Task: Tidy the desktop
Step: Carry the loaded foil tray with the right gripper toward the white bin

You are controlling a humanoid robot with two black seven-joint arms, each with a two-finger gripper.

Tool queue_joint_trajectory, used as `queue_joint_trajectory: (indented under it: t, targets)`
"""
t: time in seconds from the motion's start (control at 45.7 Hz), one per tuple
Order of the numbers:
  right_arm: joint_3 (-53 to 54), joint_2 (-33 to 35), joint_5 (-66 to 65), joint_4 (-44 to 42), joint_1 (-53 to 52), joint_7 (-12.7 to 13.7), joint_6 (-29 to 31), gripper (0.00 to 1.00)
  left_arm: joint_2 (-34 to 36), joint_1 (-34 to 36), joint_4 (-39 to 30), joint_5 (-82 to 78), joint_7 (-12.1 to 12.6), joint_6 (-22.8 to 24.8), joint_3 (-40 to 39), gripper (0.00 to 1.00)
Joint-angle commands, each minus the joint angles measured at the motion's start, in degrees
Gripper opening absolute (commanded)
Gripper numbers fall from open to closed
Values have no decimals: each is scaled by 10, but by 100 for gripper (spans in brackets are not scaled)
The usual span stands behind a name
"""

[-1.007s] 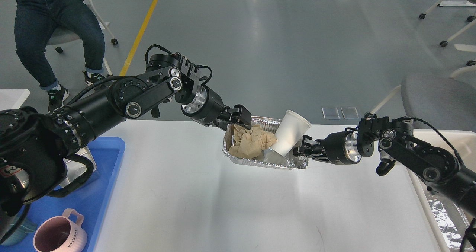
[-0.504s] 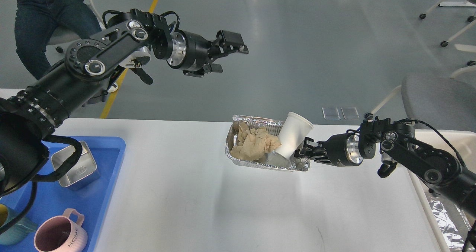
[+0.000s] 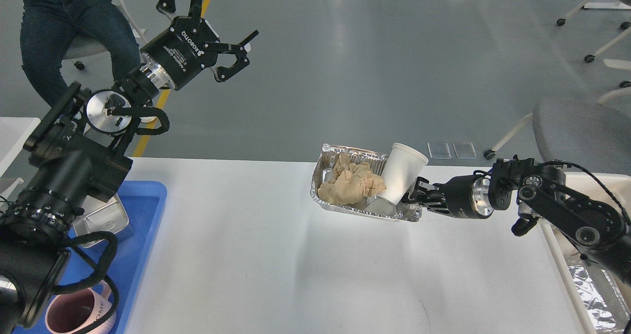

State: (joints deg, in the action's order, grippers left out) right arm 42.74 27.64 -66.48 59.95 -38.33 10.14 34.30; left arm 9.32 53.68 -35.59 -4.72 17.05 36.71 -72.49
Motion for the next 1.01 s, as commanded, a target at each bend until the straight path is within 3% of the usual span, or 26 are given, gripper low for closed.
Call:
queue_joint_trajectory:
  t: [0.0,0.263,0.569,0.986]
  targets:
    - [52,14,0,2,37,1,-15,0,-24,-68,0,1,-2,-26,-47,97]
    - [123,71,5,3,104,1,-80,0,-39,-160,1,1,-5,-38,-111,97]
    - [220,134,7,3,196,1,-156,0,-29,-191,2,1,-9,-38,-129,97]
    - [303,148,6,-4,315,1,-266,0,-30,-195,2,2,-10,-37,-181,97]
